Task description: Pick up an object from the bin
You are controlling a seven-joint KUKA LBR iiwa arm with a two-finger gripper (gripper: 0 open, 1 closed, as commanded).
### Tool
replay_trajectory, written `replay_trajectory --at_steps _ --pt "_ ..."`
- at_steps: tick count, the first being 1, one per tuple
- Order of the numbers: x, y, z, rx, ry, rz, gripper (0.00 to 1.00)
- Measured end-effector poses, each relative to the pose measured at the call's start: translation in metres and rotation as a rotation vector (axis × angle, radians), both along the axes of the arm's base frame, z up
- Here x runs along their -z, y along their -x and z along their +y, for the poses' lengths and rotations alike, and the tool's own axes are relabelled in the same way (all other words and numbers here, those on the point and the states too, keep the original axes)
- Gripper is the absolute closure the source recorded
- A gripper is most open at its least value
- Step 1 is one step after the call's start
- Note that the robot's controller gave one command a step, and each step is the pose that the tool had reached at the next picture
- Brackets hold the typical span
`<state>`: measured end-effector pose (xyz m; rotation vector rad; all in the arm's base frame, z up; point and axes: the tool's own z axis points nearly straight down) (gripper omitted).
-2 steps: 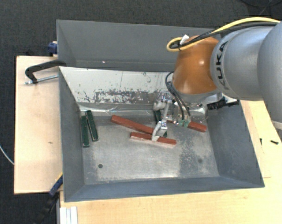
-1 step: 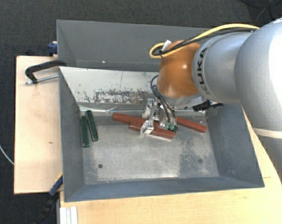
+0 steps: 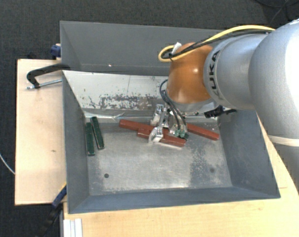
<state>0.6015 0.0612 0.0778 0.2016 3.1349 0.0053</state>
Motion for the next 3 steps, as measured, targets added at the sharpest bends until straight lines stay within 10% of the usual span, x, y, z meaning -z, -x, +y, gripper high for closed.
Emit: replay_trajectory --at_steps 2,3 --pt "-0.001 0.016 -0.021 -0.125 -0.007 -0.025 1.0" --pt "-0.184 0.024 0.081 -0.225 -0.001 -0.015 1.0"
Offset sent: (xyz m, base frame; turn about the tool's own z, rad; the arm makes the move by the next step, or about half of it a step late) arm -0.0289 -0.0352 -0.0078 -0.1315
